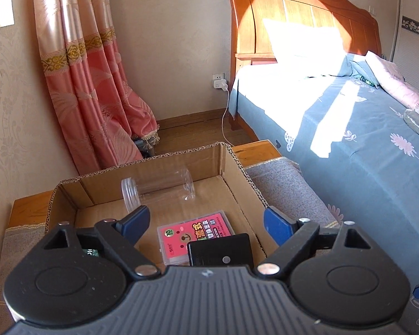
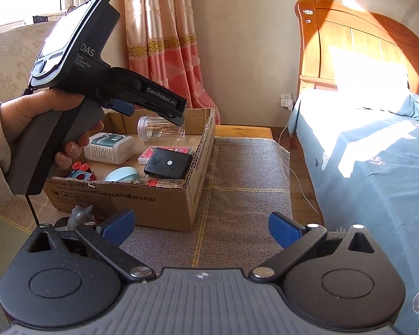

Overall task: Organize rigid objects
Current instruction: 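Lower the black device into the box and open the left gripper, then move the right gripper to the grey toy figure and close on it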

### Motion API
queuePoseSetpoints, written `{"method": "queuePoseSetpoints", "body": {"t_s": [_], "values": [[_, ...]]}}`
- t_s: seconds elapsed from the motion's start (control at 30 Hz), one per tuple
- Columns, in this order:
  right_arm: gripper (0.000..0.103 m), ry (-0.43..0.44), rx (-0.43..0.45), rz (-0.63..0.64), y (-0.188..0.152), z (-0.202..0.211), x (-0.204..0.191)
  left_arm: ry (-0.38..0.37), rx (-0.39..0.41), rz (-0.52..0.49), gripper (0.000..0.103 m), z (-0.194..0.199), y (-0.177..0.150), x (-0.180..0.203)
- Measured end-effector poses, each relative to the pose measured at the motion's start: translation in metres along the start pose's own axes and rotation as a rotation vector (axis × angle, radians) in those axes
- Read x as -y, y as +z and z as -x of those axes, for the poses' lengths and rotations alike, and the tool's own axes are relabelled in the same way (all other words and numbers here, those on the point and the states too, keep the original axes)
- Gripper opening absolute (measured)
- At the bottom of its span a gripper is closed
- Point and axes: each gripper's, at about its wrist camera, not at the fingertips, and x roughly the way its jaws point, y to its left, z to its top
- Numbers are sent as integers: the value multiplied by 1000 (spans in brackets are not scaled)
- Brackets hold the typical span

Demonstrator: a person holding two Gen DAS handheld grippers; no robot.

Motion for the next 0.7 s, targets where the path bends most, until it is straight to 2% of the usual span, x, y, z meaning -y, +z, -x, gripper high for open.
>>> {"method": "queuePoseSetpoints", "body": {"t_s": [0.17, 0.4, 0.7], "values": [[103, 11, 4, -3, 2, 5, -5, -21, 23, 15, 95, 31, -10, -8], [103, 49, 2, 10, 0, 9, -17, 12, 27, 51, 95, 70, -44, -24], [103, 192, -12, 47, -15, 2, -34, 160, 19, 173, 99, 104, -115, -62]]}}
